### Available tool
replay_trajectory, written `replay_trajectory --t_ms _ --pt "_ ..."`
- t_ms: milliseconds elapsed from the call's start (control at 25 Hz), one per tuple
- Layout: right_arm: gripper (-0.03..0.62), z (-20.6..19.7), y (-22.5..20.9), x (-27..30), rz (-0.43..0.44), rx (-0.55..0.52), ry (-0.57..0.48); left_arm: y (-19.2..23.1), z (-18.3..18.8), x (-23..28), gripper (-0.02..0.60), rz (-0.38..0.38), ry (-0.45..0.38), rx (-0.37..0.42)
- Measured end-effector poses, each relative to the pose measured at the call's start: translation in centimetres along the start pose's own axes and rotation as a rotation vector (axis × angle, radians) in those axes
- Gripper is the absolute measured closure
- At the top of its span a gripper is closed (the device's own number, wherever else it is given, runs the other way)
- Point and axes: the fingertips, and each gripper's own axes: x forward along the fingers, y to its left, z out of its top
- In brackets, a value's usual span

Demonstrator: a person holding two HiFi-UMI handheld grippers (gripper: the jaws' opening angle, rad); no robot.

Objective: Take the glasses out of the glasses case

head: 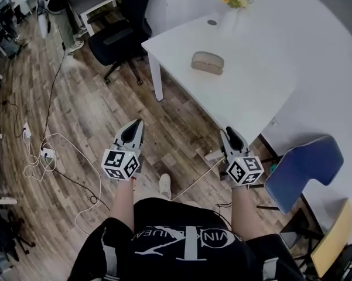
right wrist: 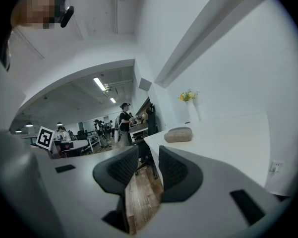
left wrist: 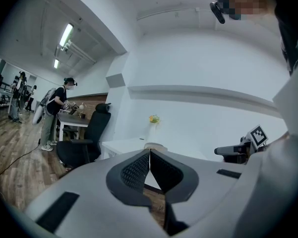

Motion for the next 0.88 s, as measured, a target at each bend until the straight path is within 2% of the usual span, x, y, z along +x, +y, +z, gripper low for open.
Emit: replay_trajectory --t_ms 360,880 --pt "0.467 0.3 -0.5 5.5 -0.076 0.020 -0.012 6.3 0.9 4.4 0.565 -0.031 0.004 -0.011" --pt "0.461 1.6 -1.4 9.9 -0.107 0.007 -0.011 10.3 1.3 7.8 0.565 -0.051 -0.007 -0.029"
